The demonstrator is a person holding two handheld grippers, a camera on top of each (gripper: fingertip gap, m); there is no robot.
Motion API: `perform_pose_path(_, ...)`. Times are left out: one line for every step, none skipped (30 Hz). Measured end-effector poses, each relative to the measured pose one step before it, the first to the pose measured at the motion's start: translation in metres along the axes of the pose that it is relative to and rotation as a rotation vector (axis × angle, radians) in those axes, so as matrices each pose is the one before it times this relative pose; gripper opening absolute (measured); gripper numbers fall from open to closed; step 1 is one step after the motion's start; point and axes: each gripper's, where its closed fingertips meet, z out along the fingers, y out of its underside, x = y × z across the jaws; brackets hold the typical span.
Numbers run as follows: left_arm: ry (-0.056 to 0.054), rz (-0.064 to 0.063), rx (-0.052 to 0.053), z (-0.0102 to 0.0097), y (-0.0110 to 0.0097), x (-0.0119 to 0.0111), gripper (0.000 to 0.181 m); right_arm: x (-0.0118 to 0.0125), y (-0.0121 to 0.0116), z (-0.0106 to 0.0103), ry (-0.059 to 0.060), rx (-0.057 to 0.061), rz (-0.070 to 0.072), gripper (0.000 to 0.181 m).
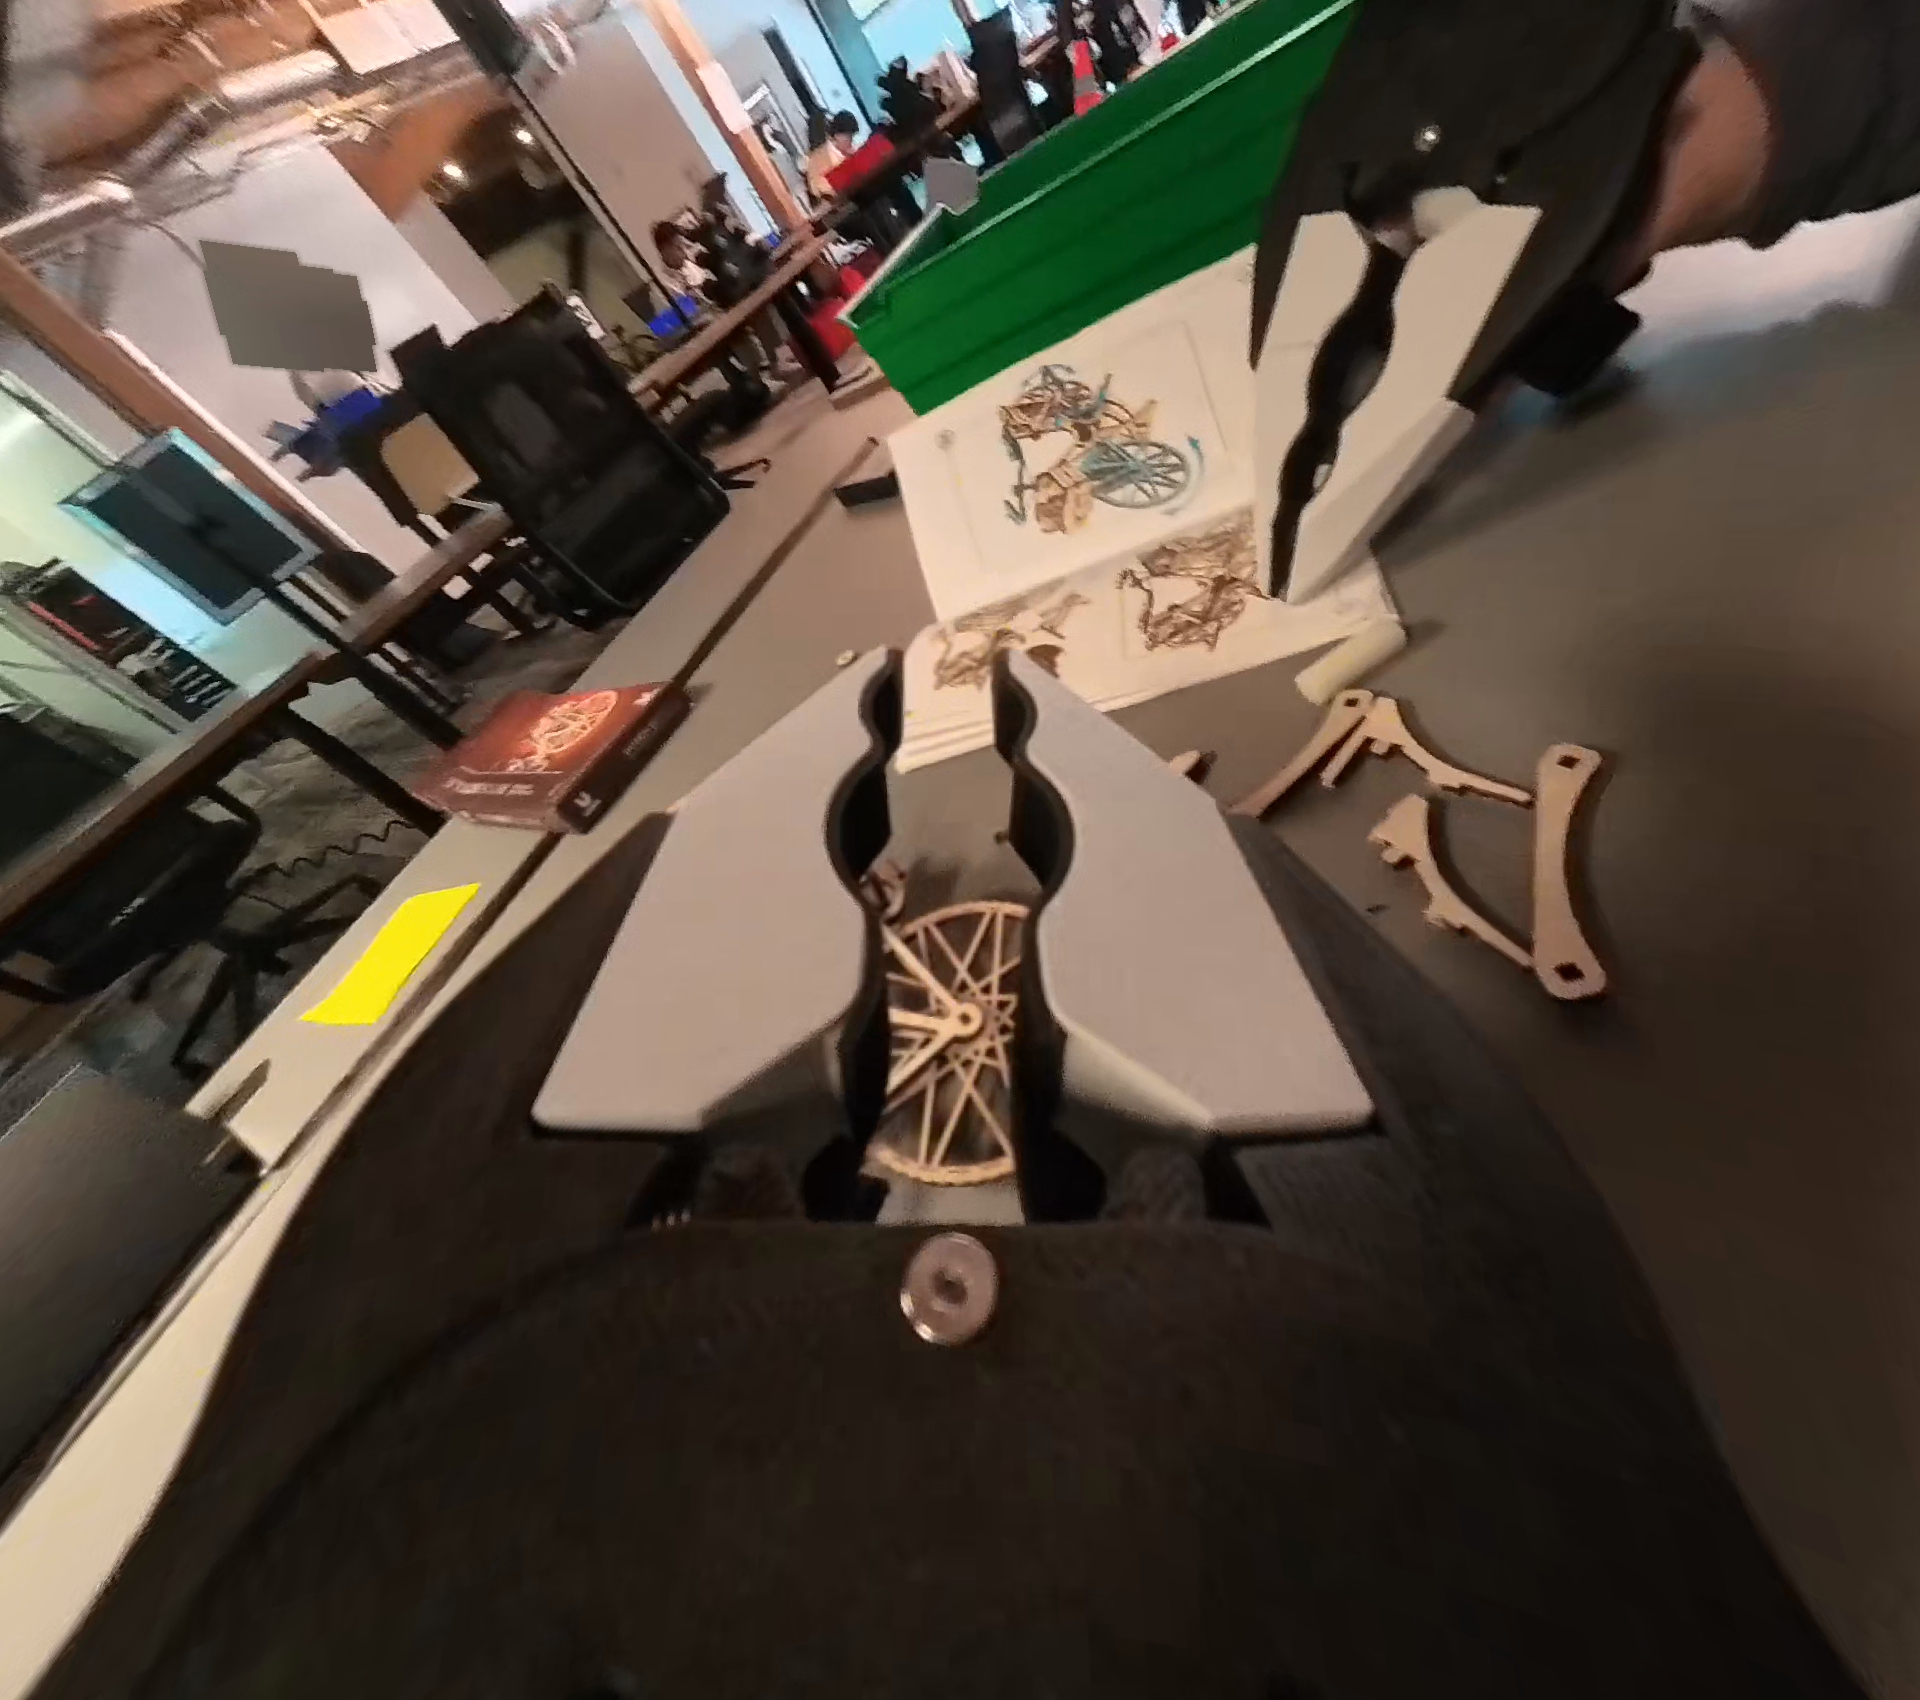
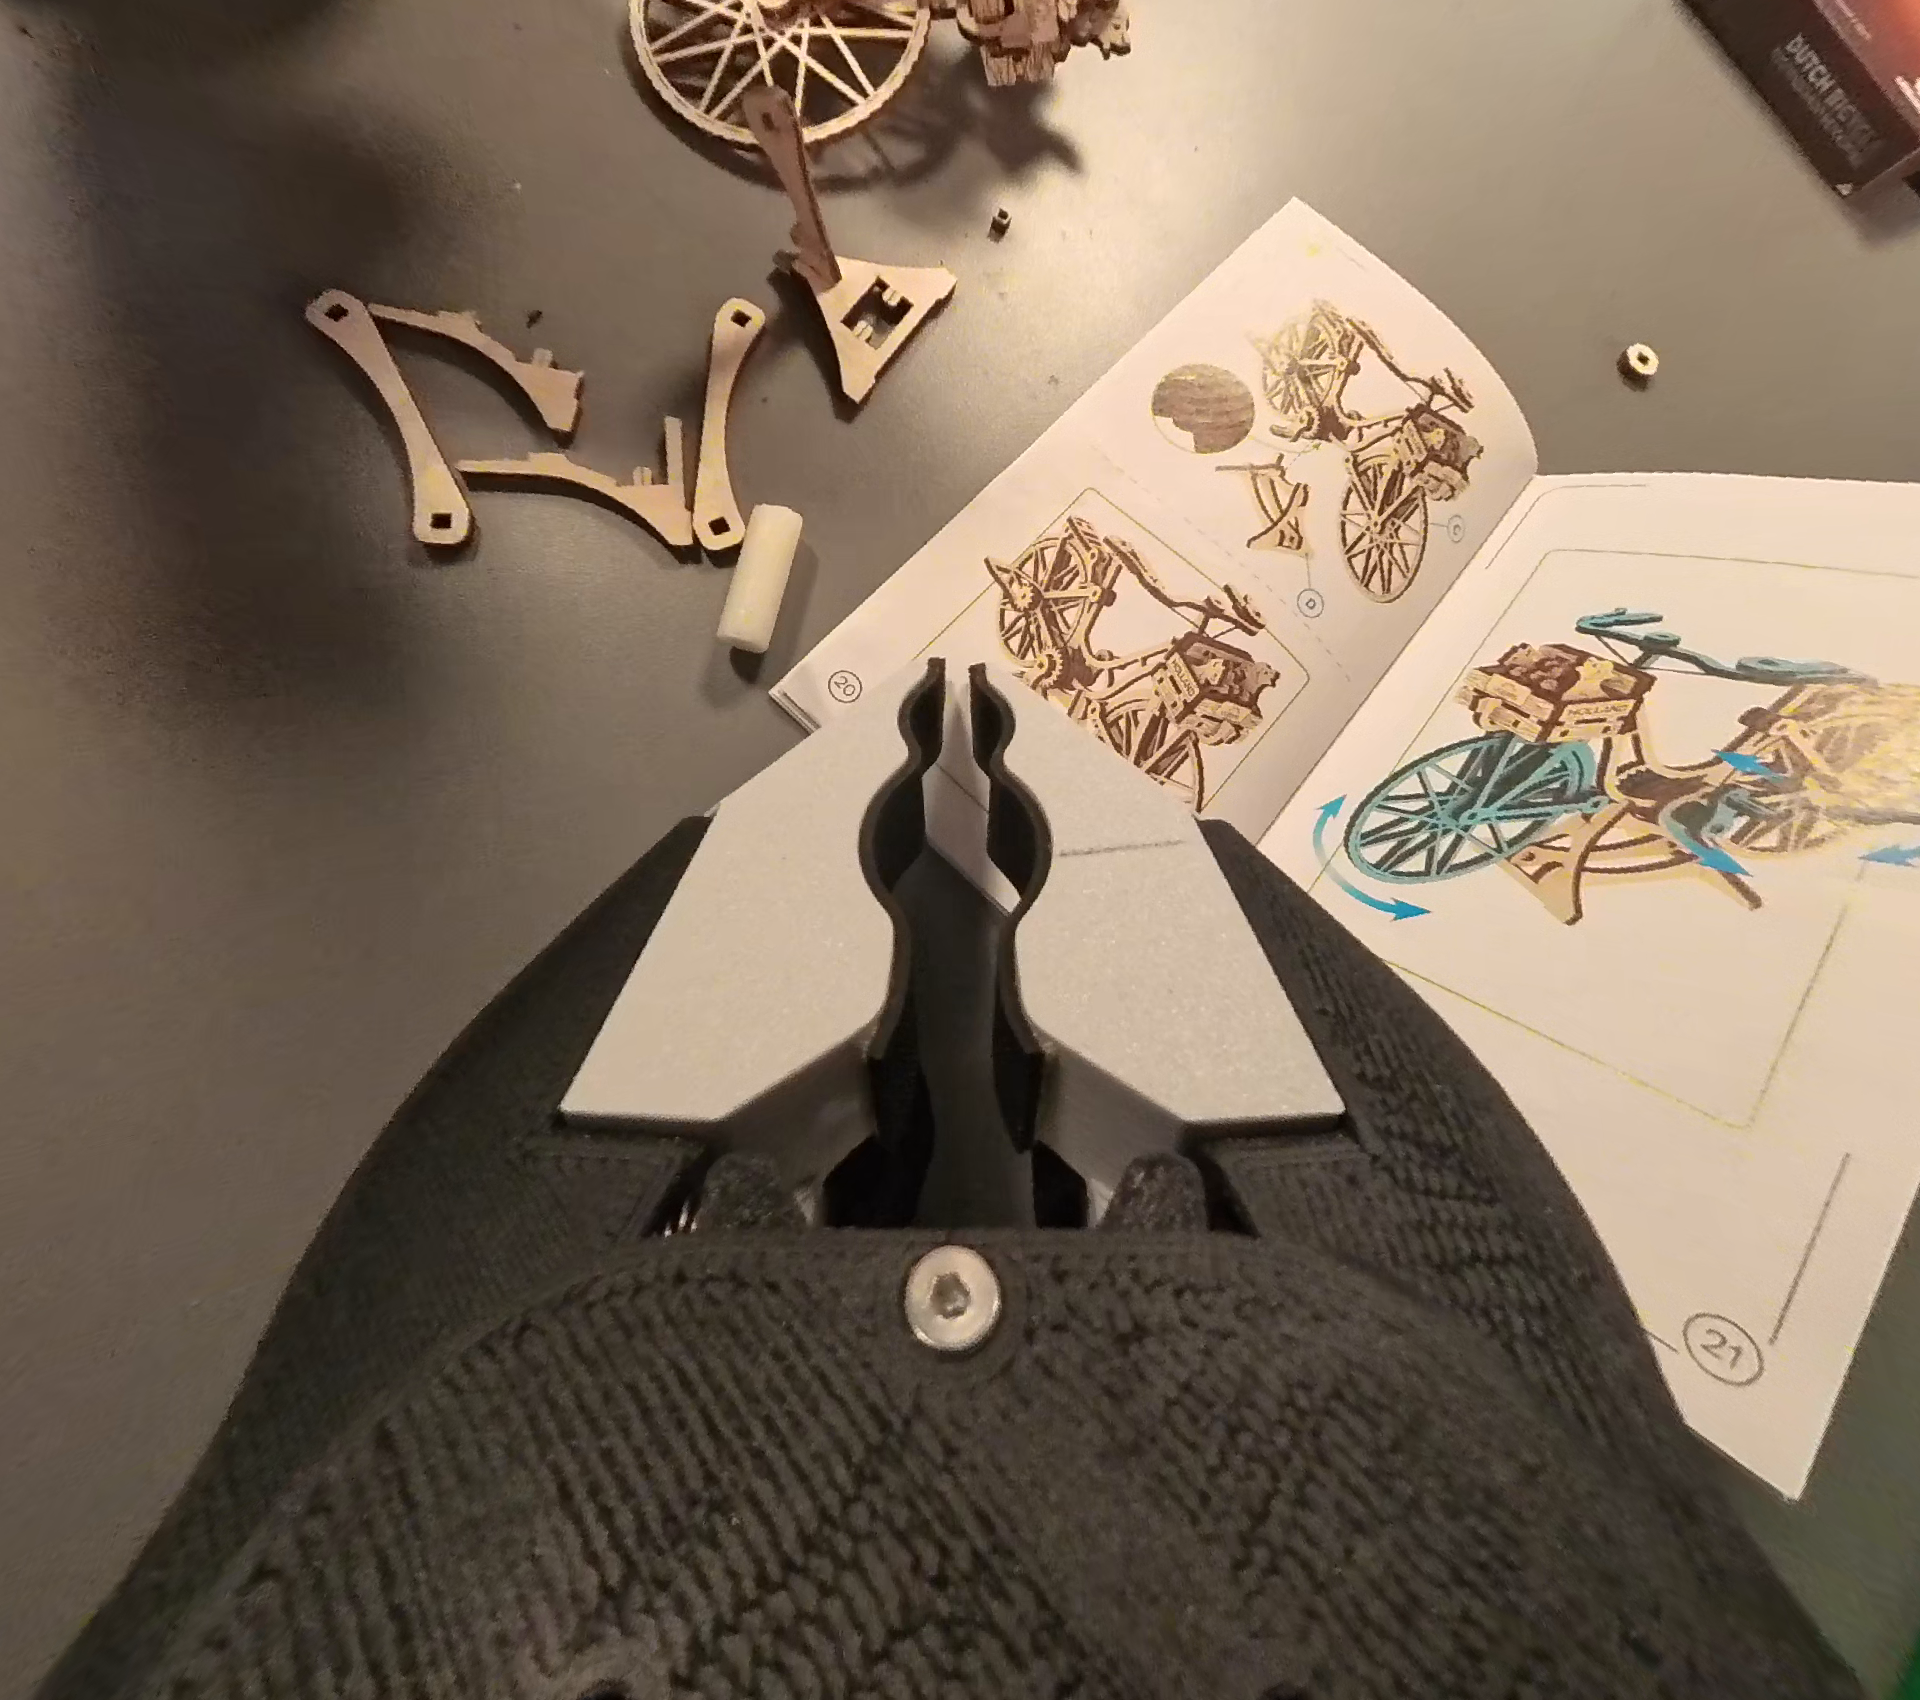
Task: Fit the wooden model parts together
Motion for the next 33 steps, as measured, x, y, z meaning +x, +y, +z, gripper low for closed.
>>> perform_pose_path(-0.0095,-0.0053,0.0057,-0.00036,-0.00029,-0.00229,0.016,0.00001,-0.00005,-0.00008,0.0000,-0.0002,0.0000,0.003)
perform_pose_path(-0.0048,-0.0104,0.0007,0.00001,0.00043,-0.00186,0.016,0.00000,-0.00002,0.00001,0.0007,-0.0003,-0.0012,0.003)
perform_pose_path(-0.0030,-0.0121,0.0010,0.00003,0.00019,-0.00159,0.016,0.00003,0.00008,0.00001,0.0012,-0.0003,-0.0026,0.003)
perform_pose_path(0.0018,-0.0120,0.0019,-0.00019,0.00012,-0.00083,0.016,0.00003,-0.00006,0.00002,0.0010,-0.0003,-0.0023,0.003)
perform_pose_path(-0.0013,-0.0107,0.0020,-0.00014,-0.00005,-0.00111,0.016,-0.00004,0.00001,-0.00005,0.0006,-0.0001,-0.0014,0.003)
perform_pose_path(-0.0033,-0.0071,0.0028,-0.00031,-0.00019,-0.00115,0.016,-0.00007,-0.00004,0.00002,0.0000,0.0000,-0.0002,0.003)
perform_pose_path(-0.0001,-0.0056,0.0009,-0.00008,0.00010,-0.00050,0.016,0.00002,0.00001,0.00000,-0.0003,0.0002,0.0004,0.003)
perform_pose_path(0.0057,-0.0055,-0.0045,0.00046,0.00096,0.00042,0.016,0.00001,0.00001,0.00000,-0.0003,0.0002,0.0004,0.003)
perform_pose_path(0.0075,-0.0038,-0.0084,0.00085,0.00149,0.00089,0.016,0.00000,0.00000,0.00000,-0.0004,0.0003,0.0005,0.003)
perform_pose_path(0.0051,-0.0002,-0.0085,0.00083,0.00137,0.00079,0.015,-0.00003,-0.00001,0.00001,-0.0004,0.0004,0.0009,0.003)
perform_pose_path(0.0055,0.0025,-0.0070,0.00081,0.00119,0.00104,0.015,-0.00001,0.00006,-0.00003,-0.0002,-0.0002,0.0011,0.003)
perform_pose_path(0.0074,0.0028,-0.0052,0.00065,0.00080,0.00138,0.015,-0.00012,-0.00002,0.00005,-0.0004,-0.0005,0.0001,0.003)
perform_pose_path(0.0071,0.0034,-0.0044,0.00054,0.00060,0.00149,0.015,-0.00048,0.00007,0.00002,-0.0015,-0.0003,-0.0009,0.002)
perform_pose_path(0.0041,0.0046,-0.0031,0.00035,0.00028,0.00109,0.014,-0.00027,-0.00004,0.00002,-0.0015,0.0001,-0.0006,0.001)
perform_pose_path(0.0005,0.0046,-0.0021,0.00031,0.00032,0.00048,0.014,-0.00013,0.00001,0.00010,-0.0007,0.0004,0.0002,0.001)
perform_pose_path(0.0005,0.0025,-0.0019,0.00015,0.00025,0.00029,0.014,-0.00001,-0.00001,0.00001,-0.0008,0.0005,0.0012,0.001)
perform_pose_path(0.0019,-0.0007,-0.0022,0.00025,0.00038,0.00028,0.014,0.00005,0.00004,-0.00001,-0.0009,0.0005,0.0015,0.001)
perform_pose_path(0.0010,-0.0027,-0.0024,0.00025,0.00051,-0.00012,0.014,0.00008,0.00002,0.00000,-0.0005,0.0004,0.0006,0.001)
perform_pose_path(-0.0009,-0.0030,-0.0013,0.00012,0.00027,-0.00036,0.013,0.00000,-0.00004,0.00002,0.0000,0.0003,-0.0001,0.001)
perform_pose_path(0.0003,-0.0037,-0.0010,0.00011,0.00031,-0.00033,0.013,0.00002,-0.00002,0.00001,0.0000,0.0002,-0.0002,0.001)
perform_pose_path(0.0009,-0.0040,-0.0019,0.00017,0.00039,-0.00016,0.013,-0.00001,-0.00002,0.00001,-0.0001,0.0001,0.0000,0.001)
perform_pose_path(0.0011,-0.0029,-0.0022,0.00026,0.00048,-0.00009,0.013,0.00008,0.00000,0.00000,-0.0001,0.0002,0.0000,0.001)
perform_pose_path(0.0004,-0.0015,-0.0020,0.00022,0.00035,-0.00010,0.013,-0.00003,0.00003,-0.00006,0.0000,0.0002,-0.0001,0.001)
perform_pose_path(0.0009,-0.0008,-0.0014,0.00016,0.00028,-0.00006,0.012,0.00004,-0.00002,0.00001,0.0002,0.0001,-0.0003,0.001)
perform_pose_path(0.0012,-0.0002,-0.0009,0.00015,0.00020,0.00019,0.012,0.00010,0.00000,0.00000,0.0003,0.0000,-0.0007,0.001)
perform_pose_path(0.0012,0.0001,-0.0011,0.00012,0.00014,0.00012,0.012,-0.00001,-0.00003,0.00001,0.0003,0.0000,-0.0006,0.001)
perform_pose_path(0.0004,0.0005,-0.0002,0.00000,-0.00002,0.00011,0.012,0.00000,-0.00002,0.00001,0.0000,0.0002,0.0000,0.001)
perform_pose_path(-0.0004,0.0004,0.0006,0.00003,-0.00004,-0.00017,0.011,0.00002,0.00001,0.00000,-0.0003,0.0002,0.0005,0.001)
perform_pose_path(0.0005,-0.0011,0.0003,0.00001,0.00000,0.00006,0.011,0.00003,0.00002,-0.00001,-0.0002,0.0001,0.0005,0.001)
perform_pose_path(0.0018,-0.0025,-0.0003,0.00009,0.00012,-0.00001,0.011,0.00002,0.00003,-0.00001,0.0002,-0.0002,0.0001,0.001)
perform_pose_path(0.0005,-0.0029,0.0001,0.00002,0.00008,-0.00015,0.010,-0.00003,0.00000,0.00000,0.0007,-0.0005,-0.0009,0.001)
perform_pose_path(-0.0002,-0.0032,0.0011,-0.00003,-0.00011,-0.00033,0.010,0.00011,0.00000,0.00000,0.0008,-0.0003,-0.0014,0.001)
perform_pose_path(-0.0003,-0.0034,0.0017,-0.00011,-0.00014,-0.00040,0.010,-0.00003,0.00005,0.00008,0.0003,-0.0001,-0.0006,0.001)
